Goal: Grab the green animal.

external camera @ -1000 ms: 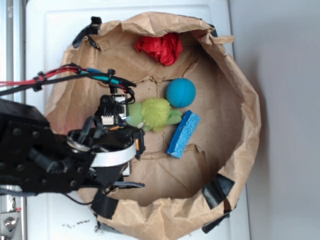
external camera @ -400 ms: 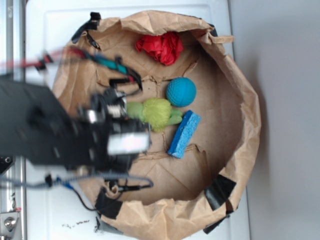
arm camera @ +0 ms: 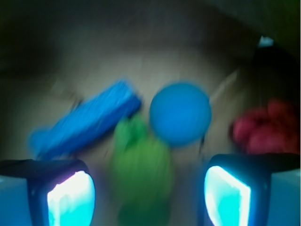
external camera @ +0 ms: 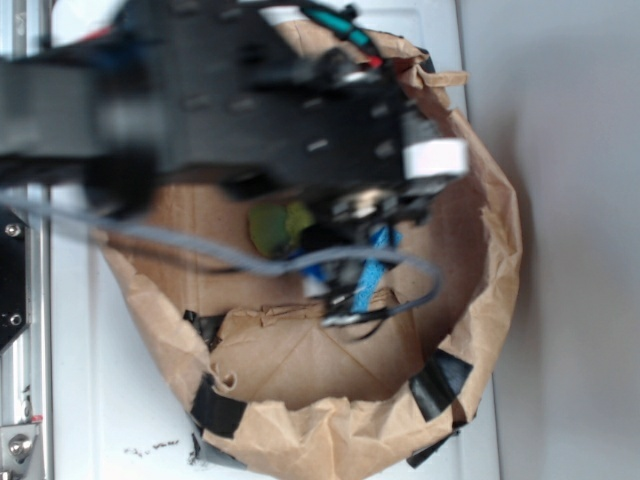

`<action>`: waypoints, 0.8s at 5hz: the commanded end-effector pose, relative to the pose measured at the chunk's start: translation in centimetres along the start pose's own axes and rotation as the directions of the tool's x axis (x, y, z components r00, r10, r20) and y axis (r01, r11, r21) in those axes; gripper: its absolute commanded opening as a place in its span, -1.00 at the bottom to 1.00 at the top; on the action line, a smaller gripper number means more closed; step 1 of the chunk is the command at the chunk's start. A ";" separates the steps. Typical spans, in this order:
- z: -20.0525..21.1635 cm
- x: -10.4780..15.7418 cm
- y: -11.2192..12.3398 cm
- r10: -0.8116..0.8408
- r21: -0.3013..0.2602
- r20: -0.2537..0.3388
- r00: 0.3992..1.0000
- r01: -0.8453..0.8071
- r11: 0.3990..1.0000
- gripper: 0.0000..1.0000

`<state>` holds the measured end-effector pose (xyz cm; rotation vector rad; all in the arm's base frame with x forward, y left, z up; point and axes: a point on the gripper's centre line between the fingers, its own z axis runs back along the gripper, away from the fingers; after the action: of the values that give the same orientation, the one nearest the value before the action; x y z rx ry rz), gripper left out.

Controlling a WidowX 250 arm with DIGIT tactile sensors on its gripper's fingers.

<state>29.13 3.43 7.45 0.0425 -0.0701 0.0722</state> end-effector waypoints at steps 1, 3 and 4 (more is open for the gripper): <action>-0.4 1.8 0.5 -0.070 -0.051 0.050 0.996 0.072 0.996 1.00; 3.5 -1.4 0.8 -0.156 -0.157 0.059 0.986 0.163 0.974 1.00; 4.5 -1.7 0.9 -0.164 -0.178 0.052 0.985 0.170 0.969 1.00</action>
<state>26.33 3.05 9.77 -0.1511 -0.0414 -0.1214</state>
